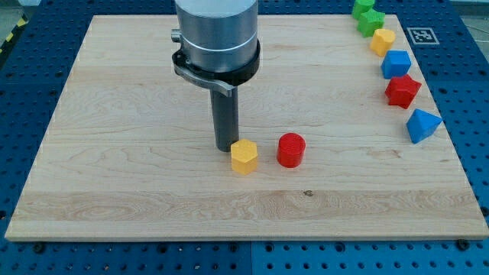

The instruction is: Move the yellow hexagon to the bottom center of the board

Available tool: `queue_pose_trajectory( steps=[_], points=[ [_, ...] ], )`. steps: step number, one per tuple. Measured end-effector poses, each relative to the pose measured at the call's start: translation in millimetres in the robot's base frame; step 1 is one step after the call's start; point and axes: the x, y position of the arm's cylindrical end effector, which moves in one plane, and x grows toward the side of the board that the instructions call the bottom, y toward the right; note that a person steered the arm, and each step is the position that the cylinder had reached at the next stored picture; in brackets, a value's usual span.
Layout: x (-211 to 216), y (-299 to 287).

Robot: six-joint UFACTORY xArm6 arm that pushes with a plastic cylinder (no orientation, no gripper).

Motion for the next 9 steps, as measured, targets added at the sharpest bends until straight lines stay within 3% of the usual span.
queue_pose_trajectory(
  steps=[3,5,7,9],
  points=[
    [1,30],
    [29,31],
    [13,31],
    [28,45]
  ],
)
